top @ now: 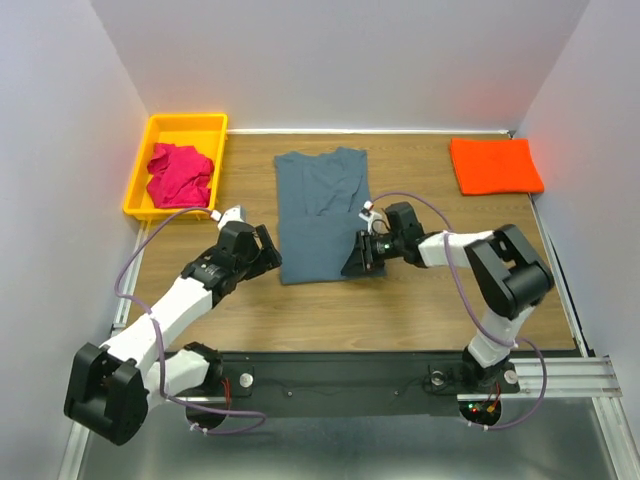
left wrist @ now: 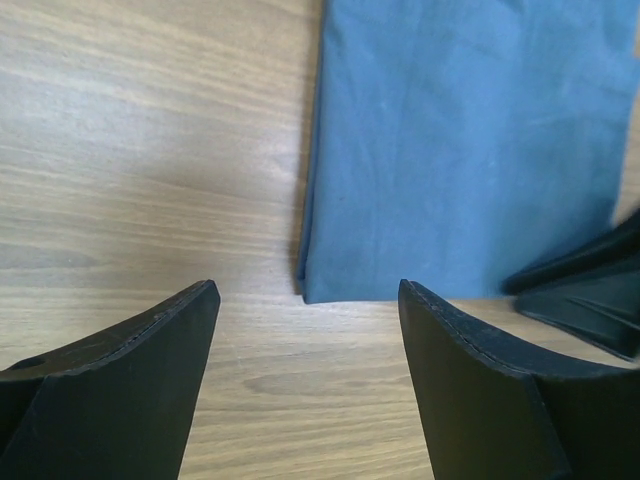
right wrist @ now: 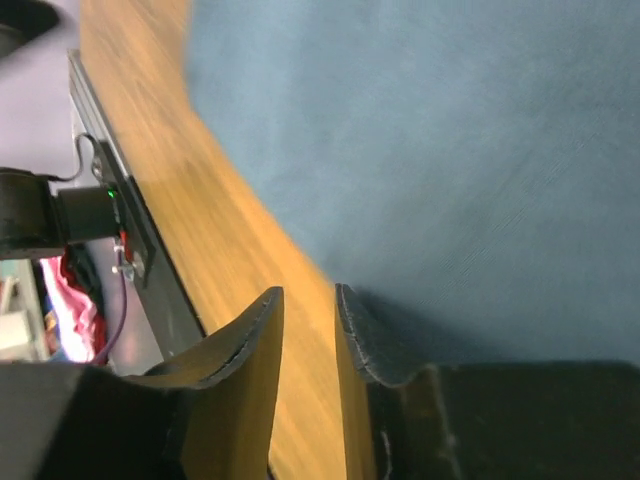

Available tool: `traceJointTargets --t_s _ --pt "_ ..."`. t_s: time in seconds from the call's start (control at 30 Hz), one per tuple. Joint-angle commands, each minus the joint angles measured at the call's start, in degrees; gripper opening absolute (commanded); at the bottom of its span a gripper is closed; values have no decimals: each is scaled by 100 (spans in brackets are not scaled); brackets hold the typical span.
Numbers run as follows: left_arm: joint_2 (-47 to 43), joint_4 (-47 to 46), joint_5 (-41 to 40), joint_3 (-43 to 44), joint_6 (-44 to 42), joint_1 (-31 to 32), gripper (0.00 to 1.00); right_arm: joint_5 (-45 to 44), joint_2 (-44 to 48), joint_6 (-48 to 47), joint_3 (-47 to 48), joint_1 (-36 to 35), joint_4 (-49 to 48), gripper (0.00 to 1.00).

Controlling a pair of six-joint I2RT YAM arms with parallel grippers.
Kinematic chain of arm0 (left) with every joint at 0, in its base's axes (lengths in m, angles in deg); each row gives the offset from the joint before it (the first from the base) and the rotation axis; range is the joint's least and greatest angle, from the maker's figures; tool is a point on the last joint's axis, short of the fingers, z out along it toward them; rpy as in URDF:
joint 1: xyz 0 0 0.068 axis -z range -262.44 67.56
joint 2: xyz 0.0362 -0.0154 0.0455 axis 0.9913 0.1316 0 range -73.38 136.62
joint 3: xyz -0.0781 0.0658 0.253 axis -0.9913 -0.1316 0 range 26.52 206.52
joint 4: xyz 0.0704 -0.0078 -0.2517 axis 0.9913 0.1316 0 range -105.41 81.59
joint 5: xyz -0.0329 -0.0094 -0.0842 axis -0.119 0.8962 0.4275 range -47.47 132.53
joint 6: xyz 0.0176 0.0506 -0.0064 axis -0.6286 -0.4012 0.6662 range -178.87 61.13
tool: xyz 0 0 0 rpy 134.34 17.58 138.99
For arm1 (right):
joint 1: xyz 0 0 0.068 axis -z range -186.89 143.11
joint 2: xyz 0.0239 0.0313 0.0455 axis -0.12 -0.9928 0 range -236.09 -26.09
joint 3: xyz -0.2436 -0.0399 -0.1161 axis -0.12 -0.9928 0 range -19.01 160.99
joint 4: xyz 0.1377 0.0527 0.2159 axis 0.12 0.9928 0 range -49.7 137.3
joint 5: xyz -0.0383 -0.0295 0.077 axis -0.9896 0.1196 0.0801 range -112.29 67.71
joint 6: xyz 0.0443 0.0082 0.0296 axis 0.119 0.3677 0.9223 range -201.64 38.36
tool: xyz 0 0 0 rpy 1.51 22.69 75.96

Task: Fold and stack the t-shirts
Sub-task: Fold the tshirt

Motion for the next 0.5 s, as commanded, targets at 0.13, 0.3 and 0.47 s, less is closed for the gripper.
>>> traceJointTargets --t_s 0.13,0.3,0.47 --pt "916 392 71 441 -159 221 82 -1753 1731 -253 157 259 1506 50" --pt "1514 595 62 652 -185 370 81 -3415 2224 -156 228 259 2704 66" --pt "1945 621 -114 837 -132 564 77 -4233 2567 -42 97 259 3312 74"
